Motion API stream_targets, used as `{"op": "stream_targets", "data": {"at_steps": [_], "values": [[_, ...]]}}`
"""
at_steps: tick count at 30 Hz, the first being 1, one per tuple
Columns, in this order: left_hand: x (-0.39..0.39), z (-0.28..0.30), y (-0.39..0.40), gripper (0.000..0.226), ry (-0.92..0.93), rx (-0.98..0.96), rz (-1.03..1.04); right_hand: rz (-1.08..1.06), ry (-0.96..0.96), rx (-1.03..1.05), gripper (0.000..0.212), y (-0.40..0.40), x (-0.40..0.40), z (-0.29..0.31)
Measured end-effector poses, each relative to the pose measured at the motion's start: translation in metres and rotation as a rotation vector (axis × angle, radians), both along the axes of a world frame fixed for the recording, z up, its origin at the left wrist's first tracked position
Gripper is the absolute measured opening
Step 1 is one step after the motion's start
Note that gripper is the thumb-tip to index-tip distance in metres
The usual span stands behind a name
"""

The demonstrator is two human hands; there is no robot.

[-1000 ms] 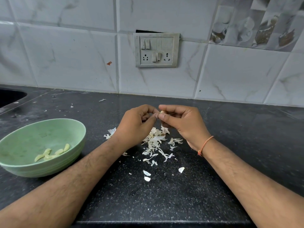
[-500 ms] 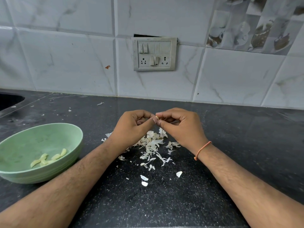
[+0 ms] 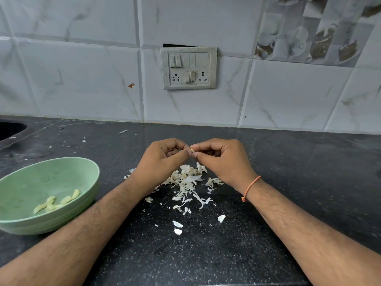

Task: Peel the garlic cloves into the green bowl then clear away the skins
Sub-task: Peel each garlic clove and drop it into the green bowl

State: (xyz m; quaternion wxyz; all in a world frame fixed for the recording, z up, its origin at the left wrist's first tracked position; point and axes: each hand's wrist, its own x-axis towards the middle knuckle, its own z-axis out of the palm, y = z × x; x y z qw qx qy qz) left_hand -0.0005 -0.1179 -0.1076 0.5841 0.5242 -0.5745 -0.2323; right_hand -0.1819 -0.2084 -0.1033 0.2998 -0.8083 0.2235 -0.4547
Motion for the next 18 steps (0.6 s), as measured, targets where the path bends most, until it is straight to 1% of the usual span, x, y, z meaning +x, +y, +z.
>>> {"op": "stream_targets", "data": {"at_steps": [6,12,15,18], "values": [[-0.0020,0.0004,0.0005,0.013,0.007,0.010,0.015,0.044,-0.035,0.086,0.015,-0.0003,0.0021,-0.0022],[-0.0014,-0.0009,-0.0018,0.016,0.020,0.021,0.029,0.141,-0.152,0.233,0.018,0.0034,0.0059,-0.0020],[-0.0021,-0.0007,-0.0017,0.015,0.032,0.022,0.054,0.138,-0.169,0.269,0.017,0.0030,0.0052,-0.0010],[-0.0027,-0.0005,-0.0018,0.015,0.090,0.017,0.083,0.105,-0.168,0.277,0.016,0.0004,0.0034,0.0003]]}}
